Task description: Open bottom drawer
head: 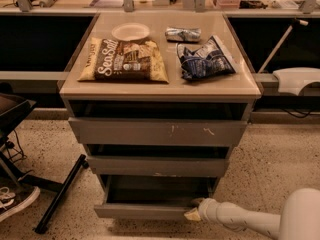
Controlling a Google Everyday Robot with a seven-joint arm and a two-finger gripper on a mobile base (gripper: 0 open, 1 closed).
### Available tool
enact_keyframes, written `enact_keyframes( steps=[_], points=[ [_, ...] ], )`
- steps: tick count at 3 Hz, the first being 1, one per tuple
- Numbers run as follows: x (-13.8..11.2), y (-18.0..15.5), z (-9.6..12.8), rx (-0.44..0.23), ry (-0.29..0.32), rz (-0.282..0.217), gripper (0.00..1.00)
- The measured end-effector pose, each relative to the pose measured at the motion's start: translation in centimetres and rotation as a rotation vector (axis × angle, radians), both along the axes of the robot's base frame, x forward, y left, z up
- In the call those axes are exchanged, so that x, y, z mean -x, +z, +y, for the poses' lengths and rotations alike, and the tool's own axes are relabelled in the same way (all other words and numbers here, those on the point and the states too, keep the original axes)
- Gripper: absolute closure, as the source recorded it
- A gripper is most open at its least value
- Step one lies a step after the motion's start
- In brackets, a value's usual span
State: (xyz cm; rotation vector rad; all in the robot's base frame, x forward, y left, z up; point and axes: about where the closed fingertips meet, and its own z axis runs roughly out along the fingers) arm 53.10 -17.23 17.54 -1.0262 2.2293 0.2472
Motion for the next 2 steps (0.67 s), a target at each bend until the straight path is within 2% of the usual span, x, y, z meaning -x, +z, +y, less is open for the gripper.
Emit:
enact_keyframes(
  steps=[2],
  points=[
    [0.85, -0.32, 1.24, 0.025, 0.052, 0.0, 1.0]
  ],
)
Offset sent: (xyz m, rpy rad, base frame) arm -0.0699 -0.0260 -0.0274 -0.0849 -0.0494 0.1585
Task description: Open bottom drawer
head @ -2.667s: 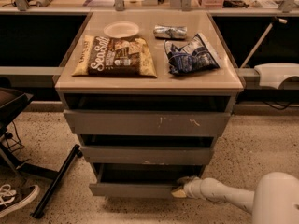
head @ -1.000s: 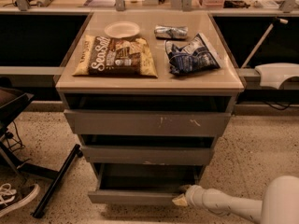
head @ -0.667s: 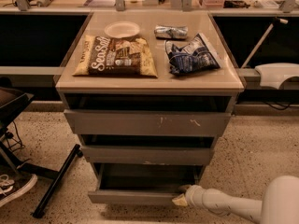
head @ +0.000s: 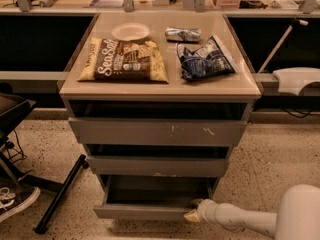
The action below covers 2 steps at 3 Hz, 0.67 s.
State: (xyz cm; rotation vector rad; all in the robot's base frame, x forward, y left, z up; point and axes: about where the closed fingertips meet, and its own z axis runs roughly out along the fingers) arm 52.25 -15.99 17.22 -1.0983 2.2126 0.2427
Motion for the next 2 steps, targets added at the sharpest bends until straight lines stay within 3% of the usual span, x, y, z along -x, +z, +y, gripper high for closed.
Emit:
enact_keyframes(
  steps=[2],
  points=[
    [0.97, 0.18, 0.59, -0.006, 0.009, -0.005, 1.0]
  ],
)
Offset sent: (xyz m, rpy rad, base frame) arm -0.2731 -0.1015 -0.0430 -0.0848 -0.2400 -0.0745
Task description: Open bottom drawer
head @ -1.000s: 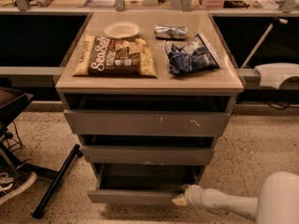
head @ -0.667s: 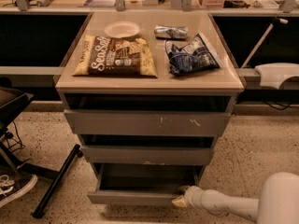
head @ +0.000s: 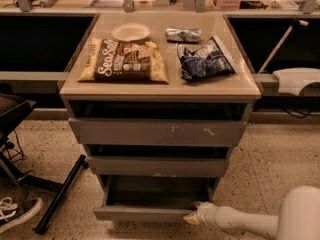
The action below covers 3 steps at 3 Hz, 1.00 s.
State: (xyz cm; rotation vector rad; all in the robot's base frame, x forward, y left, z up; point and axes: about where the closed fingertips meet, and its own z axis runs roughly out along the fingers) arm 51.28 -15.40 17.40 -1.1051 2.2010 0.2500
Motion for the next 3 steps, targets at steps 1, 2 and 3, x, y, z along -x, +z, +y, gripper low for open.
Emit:
enact_keyframes(
  steps=[1, 2, 3],
  points=[
    [0.0, 0.2, 0.0, 0.0, 0.0, 0.0, 1.0],
    [1.8, -0.2, -0.6, 0.003, -0.007, -0.008, 1.0],
    [2.0, 0.2, -0.7, 0.003, -0.007, -0.008, 1.0]
  ],
)
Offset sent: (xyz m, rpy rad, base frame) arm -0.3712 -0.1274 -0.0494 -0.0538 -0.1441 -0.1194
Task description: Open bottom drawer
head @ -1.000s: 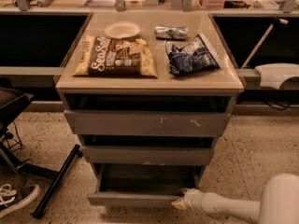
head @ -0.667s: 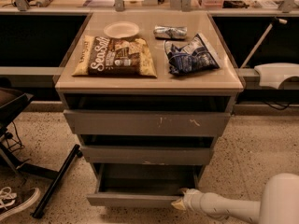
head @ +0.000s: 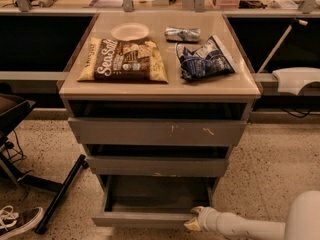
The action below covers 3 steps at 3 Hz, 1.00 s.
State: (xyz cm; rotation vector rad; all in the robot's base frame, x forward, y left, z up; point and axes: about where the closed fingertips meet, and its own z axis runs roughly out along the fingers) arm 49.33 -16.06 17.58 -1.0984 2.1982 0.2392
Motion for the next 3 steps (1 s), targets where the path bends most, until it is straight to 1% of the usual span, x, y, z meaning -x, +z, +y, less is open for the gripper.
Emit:
enact_keyframes(
  steps=[2, 3],
  points=[
    [2.8, 0.2, -1.0, -0.001, 0.001, 0.004, 1.0],
    [2.8, 0.2, -1.0, -0.001, 0.001, 0.004, 1.0]
  ],
)
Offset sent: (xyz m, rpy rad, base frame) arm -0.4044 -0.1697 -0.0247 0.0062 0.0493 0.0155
